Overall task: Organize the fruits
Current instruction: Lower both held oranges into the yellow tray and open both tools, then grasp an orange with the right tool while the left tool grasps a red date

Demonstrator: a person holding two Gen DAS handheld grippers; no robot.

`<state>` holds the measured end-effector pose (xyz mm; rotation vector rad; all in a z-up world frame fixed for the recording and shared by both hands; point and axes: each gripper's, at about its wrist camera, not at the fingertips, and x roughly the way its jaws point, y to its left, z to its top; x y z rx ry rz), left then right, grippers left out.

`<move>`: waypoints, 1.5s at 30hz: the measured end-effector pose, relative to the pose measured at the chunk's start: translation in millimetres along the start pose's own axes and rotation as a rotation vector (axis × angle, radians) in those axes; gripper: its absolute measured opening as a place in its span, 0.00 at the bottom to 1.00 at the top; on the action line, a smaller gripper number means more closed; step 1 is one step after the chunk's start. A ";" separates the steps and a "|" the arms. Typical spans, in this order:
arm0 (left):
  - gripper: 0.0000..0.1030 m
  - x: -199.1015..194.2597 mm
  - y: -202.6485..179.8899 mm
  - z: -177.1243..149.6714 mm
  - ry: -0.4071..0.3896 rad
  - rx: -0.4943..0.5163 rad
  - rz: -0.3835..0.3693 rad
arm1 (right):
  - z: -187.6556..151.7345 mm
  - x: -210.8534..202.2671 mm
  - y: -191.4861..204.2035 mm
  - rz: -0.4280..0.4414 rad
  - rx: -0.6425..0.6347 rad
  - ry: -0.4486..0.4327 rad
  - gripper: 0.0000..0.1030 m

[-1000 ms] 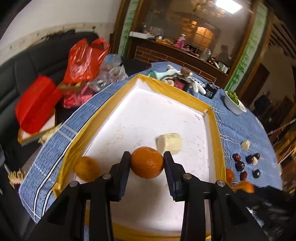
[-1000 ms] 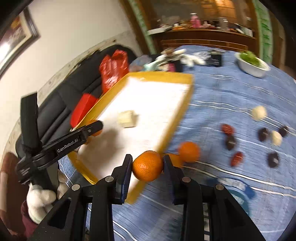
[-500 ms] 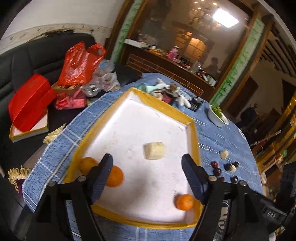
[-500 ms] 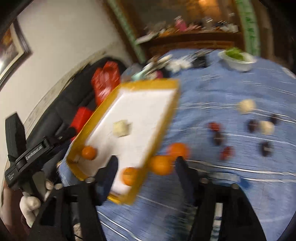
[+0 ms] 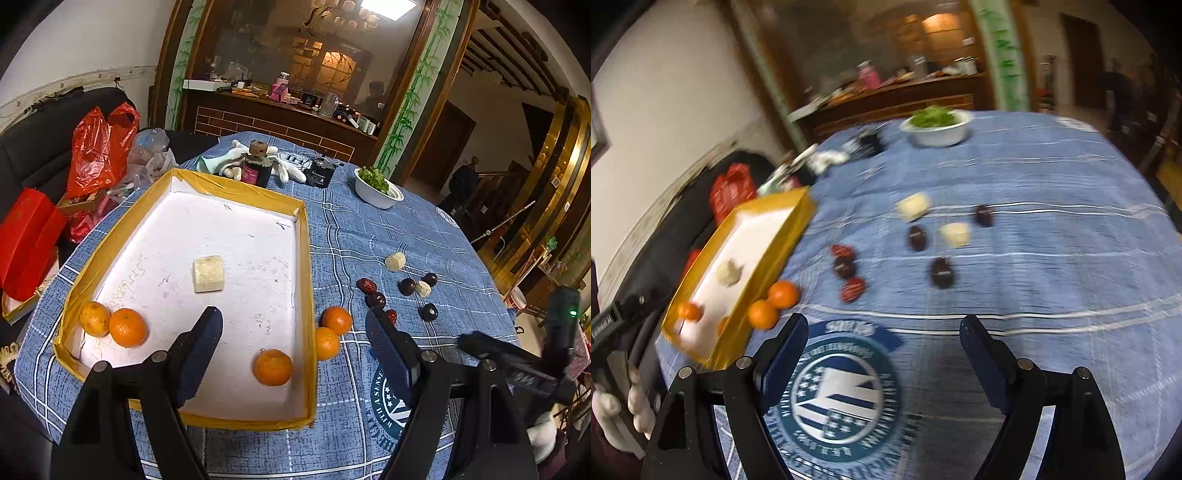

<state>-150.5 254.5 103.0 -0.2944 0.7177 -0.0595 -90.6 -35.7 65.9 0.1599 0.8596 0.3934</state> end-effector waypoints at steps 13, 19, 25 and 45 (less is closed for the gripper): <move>0.77 -8.6 17.4 5.9 -0.023 -0.036 0.001 | 40.7 125.1 101.6 0.134 -0.142 0.202 0.48; 0.77 -2.2 31.6 5.9 -0.015 -0.063 -0.046 | 15.3 94.9 83.6 0.040 -0.238 0.213 0.43; 0.78 5.6 32.6 3.2 -0.019 -0.093 -0.061 | 2.1 45.8 26.1 -0.123 -0.114 0.154 0.42; 0.78 6.5 32.8 -3.2 0.001 -0.107 -0.093 | 32.1 131.2 88.7 0.121 -0.101 0.187 0.46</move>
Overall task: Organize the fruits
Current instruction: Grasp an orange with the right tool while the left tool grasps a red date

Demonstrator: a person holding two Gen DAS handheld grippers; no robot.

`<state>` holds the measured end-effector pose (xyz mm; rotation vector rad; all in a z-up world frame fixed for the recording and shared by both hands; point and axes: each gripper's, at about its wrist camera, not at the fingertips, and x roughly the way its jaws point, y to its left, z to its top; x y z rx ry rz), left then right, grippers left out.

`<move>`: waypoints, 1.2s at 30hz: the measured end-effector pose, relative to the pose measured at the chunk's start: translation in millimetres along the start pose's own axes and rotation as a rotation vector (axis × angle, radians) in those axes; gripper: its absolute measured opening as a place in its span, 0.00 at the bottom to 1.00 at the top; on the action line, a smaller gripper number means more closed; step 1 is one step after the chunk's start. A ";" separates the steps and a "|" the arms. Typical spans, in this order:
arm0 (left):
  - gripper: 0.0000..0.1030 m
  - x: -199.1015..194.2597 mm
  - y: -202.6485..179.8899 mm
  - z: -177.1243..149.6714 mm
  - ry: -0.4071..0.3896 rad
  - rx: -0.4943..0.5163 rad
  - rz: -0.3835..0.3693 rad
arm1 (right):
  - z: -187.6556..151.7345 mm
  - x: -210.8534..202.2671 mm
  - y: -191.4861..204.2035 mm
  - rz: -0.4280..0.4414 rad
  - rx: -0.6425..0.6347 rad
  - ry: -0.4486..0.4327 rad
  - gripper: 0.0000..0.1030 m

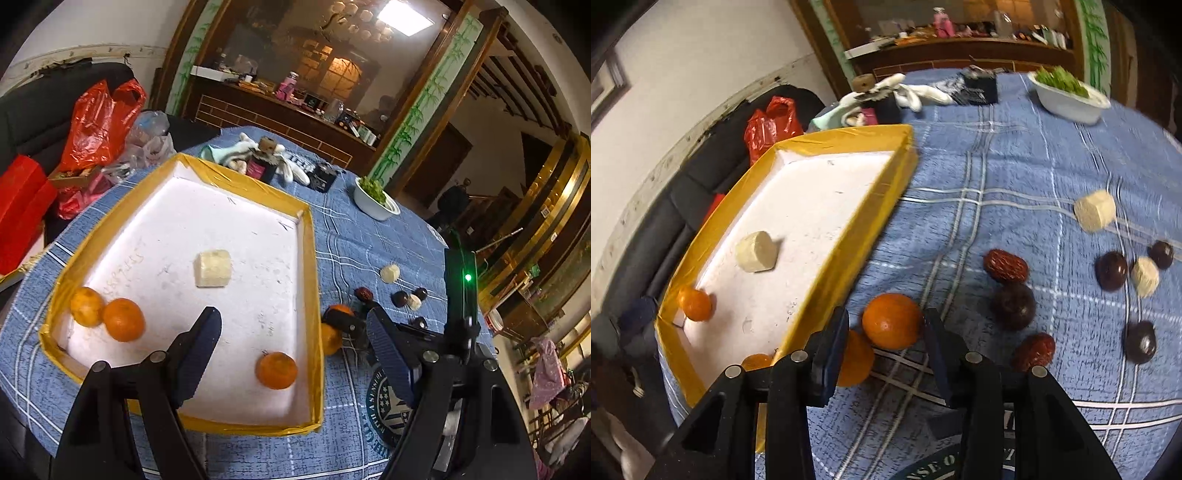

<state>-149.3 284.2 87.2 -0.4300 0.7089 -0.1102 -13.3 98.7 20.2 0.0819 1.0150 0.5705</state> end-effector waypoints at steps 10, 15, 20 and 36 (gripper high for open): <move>0.78 2.1 -10.9 -0.3 0.009 0.031 0.015 | 0.2 1.1 -3.1 0.004 0.048 -0.009 0.41; 0.78 1.3 -16.2 -1.3 -0.007 0.055 0.055 | -18.8 -21.9 -17.6 0.021 0.082 -0.062 0.32; 0.78 7.2 -28.4 -4.8 0.015 0.084 0.057 | -35.1 -82.6 -49.2 0.018 0.136 -0.191 0.32; 0.78 161.4 -161.6 -43.5 0.278 0.490 0.154 | -82.5 -121.4 -151.4 -0.189 0.301 -0.148 0.32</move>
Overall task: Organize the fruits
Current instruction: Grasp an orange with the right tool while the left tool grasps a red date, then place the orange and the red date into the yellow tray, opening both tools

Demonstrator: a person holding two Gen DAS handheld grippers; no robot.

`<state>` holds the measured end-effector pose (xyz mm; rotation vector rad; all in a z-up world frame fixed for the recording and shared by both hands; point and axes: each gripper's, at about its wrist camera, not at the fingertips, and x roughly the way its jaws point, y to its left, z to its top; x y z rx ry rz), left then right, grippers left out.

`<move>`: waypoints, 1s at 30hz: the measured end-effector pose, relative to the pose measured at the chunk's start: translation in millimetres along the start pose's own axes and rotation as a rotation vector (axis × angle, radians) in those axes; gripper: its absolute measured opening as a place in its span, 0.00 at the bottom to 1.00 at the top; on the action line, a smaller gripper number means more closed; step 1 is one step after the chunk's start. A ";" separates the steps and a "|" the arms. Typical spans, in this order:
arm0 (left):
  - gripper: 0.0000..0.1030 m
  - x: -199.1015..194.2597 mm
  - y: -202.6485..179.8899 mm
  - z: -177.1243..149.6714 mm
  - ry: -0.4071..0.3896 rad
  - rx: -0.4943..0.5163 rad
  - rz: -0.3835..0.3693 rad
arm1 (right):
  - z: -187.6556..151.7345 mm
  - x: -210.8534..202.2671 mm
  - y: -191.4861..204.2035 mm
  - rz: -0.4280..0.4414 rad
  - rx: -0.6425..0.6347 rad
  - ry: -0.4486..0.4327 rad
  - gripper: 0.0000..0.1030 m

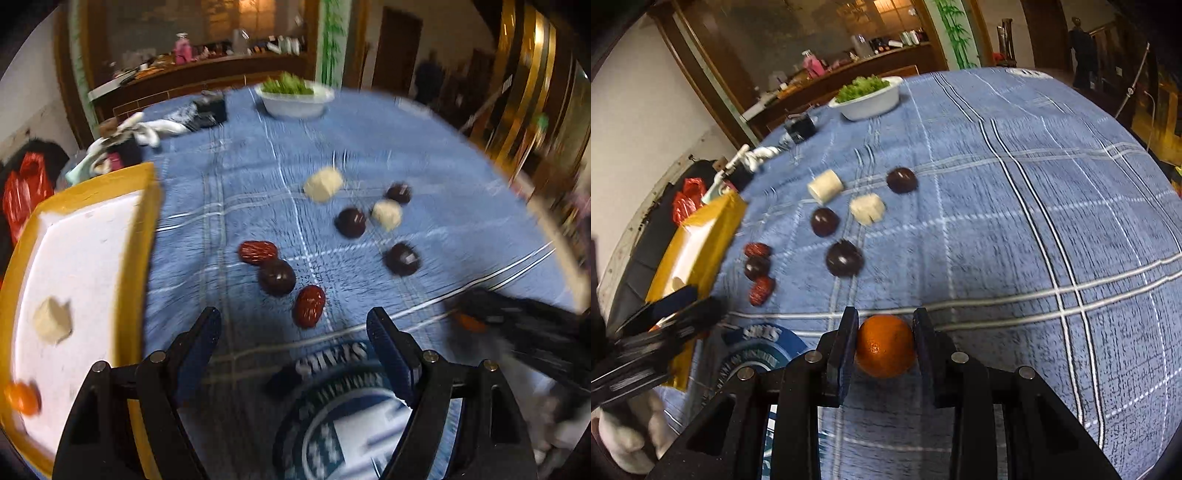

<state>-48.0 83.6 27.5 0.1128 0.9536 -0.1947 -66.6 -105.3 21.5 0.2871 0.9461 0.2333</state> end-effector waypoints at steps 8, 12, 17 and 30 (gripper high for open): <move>0.53 28.1 -21.8 0.7 0.014 0.040 0.012 | -6.3 -2.2 -2.2 0.000 -0.017 0.005 0.35; 0.21 19.1 -14.5 1.2 -0.016 0.033 0.025 | -12.5 2.0 6.2 -0.017 -0.037 0.017 0.37; 0.21 1.8 6.7 -6.3 -0.033 -0.079 -0.089 | -16.6 2.2 15.4 -0.043 -0.085 -0.002 0.35; 0.21 -125.4 116.3 -58.6 -0.354 -0.264 -0.108 | 5.7 -27.4 81.8 0.252 -0.066 -0.068 0.36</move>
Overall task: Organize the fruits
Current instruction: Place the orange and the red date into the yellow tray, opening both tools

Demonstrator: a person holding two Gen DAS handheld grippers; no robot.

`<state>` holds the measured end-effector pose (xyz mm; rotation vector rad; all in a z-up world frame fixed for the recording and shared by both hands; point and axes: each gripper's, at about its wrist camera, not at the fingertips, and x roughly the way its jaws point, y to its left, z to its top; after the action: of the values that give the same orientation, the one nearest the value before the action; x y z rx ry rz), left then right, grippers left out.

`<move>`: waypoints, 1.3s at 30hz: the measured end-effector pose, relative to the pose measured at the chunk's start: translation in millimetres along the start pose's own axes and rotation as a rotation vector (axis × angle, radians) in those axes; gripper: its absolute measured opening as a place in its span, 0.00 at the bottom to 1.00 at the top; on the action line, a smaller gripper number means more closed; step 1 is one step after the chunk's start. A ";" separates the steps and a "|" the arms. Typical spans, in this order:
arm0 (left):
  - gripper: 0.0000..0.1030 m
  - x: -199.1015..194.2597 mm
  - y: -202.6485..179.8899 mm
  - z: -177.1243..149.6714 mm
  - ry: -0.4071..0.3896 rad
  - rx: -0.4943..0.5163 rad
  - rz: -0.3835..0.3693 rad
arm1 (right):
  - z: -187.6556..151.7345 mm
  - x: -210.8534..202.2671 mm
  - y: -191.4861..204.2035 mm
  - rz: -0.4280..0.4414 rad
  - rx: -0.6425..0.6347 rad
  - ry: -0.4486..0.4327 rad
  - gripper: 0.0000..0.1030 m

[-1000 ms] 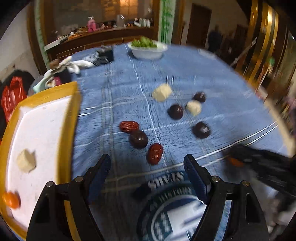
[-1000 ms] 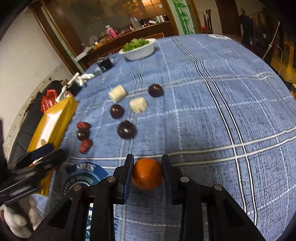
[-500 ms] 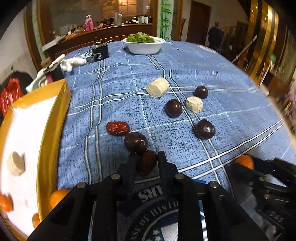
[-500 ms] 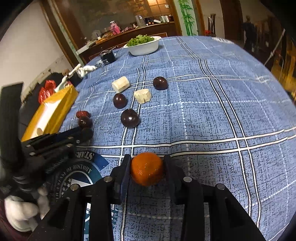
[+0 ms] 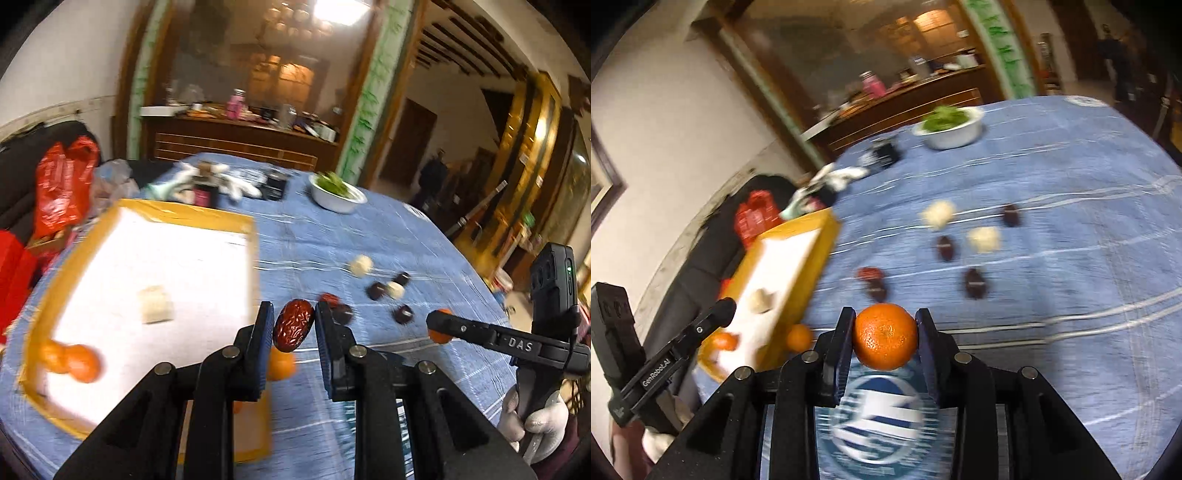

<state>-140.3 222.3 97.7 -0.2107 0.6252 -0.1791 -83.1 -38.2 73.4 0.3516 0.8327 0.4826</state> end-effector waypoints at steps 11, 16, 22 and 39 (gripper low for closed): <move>0.21 6.8 98.3 14.1 0.008 -0.127 0.159 | 5.9 82.2 108.1 0.255 -0.084 0.191 0.36; 0.22 19.2 133.5 17.4 0.042 -0.211 0.223 | 3.9 129.2 147.6 0.216 -0.177 0.248 0.37; 0.57 9.5 148.0 14.2 0.031 -0.277 0.225 | -1.8 163.9 150.4 0.161 -0.163 0.304 0.53; 0.69 -33.2 102.1 6.5 -0.022 -0.254 0.145 | -29.1 116.4 119.0 -0.091 -0.476 0.223 0.62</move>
<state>-152.5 329.2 96.0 -0.4101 0.6385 0.0427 -70.5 127.0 40.1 -0.1814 0.9147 0.6239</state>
